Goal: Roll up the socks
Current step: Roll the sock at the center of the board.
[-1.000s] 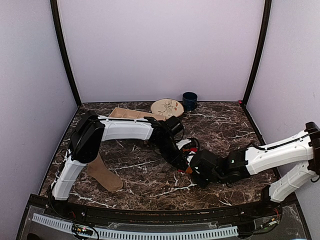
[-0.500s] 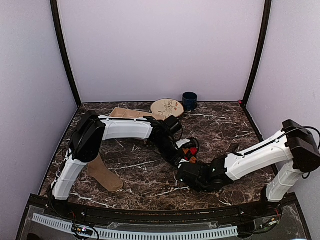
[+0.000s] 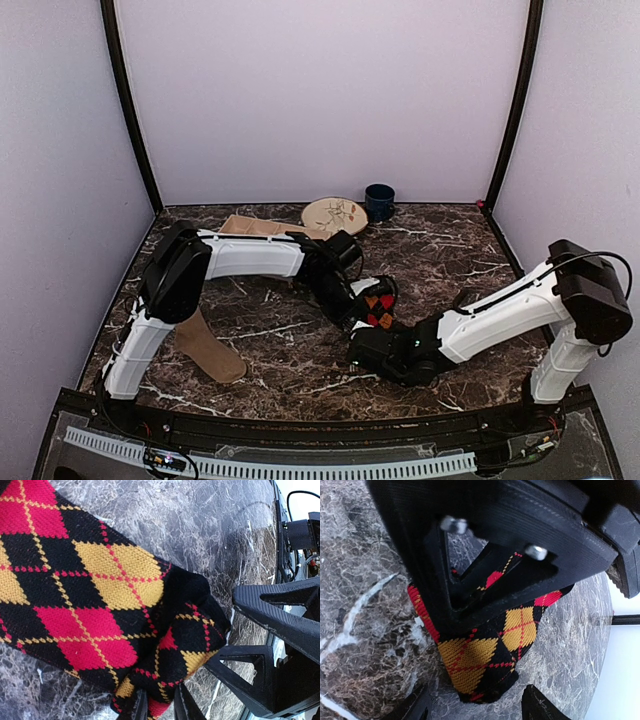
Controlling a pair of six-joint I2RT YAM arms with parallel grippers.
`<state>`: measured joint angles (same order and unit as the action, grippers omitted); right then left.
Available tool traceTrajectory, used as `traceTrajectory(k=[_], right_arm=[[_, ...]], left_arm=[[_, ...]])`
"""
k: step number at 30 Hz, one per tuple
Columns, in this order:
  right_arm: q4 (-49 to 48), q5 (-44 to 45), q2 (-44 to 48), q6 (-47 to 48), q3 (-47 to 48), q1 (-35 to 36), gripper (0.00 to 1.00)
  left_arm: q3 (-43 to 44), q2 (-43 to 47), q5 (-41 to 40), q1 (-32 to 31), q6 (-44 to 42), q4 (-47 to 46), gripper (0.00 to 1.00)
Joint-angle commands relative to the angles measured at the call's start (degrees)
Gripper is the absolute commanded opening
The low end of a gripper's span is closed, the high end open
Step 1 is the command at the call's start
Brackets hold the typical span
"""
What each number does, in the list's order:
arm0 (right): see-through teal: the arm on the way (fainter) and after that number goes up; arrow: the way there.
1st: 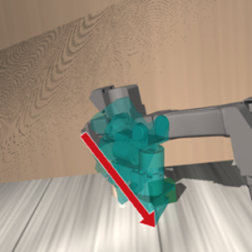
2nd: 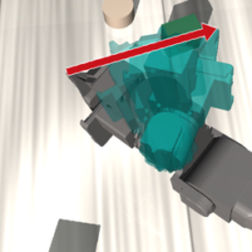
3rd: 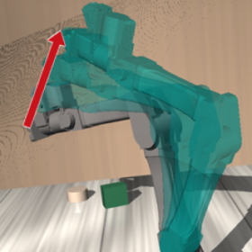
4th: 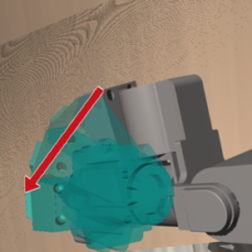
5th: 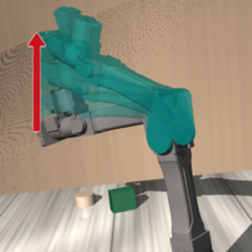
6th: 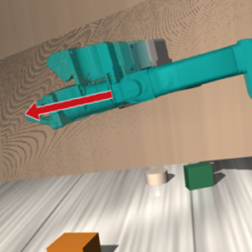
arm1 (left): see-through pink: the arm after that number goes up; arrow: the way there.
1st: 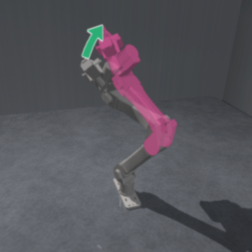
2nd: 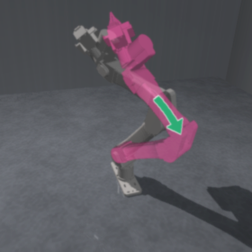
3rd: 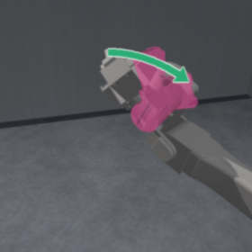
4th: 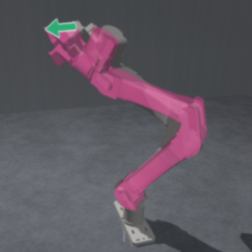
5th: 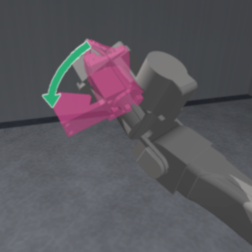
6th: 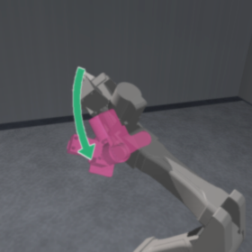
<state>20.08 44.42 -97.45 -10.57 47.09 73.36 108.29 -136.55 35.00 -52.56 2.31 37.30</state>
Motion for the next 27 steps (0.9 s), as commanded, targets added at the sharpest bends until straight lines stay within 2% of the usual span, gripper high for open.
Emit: traceTrajectory(k=[1, 10, 14, 19, 24, 27], right_arm=[[-1.18, -0.59, -2.66, 1.68, 1.65, -2.15, 0.63], [-1.92, -5.12, -4.54, 4.04, 2.92, -4.66, 0.57], [-1.55, -6.47, -5.12, 4.22, 3.35, -5.10, 0.49], [-1.11, -9.60, -5.64, 4.33, 4.93, -6.02, 0.31], [-0.55, -11.42, -7.23, 3.58, 6.77, -6.54, 0.24], [0.01, -12.47, -7.80, 3.04, 7.85, -7.06, 0.14]], left_arm=[[-2.27, -4.99, -5.50, -0.14, -0.89, 9.25, 0.23], [-2.10, -5.03, -5.21, 0.26, -1.48, 9.96, 0.22], [-2.16, -4.99, -4.68, 0.26, -1.69, 10.07, 0.22], [-2.51, -4.78, -4.01, 0.26, -2.16, 10.12, 0.22], [-3.71, -4.05, -3.80, 0.26, -2.63, 9.83, 0.22], [-4.82, -3.43, -3.57, 0.26, -2.73, 9.50, 0.22]])
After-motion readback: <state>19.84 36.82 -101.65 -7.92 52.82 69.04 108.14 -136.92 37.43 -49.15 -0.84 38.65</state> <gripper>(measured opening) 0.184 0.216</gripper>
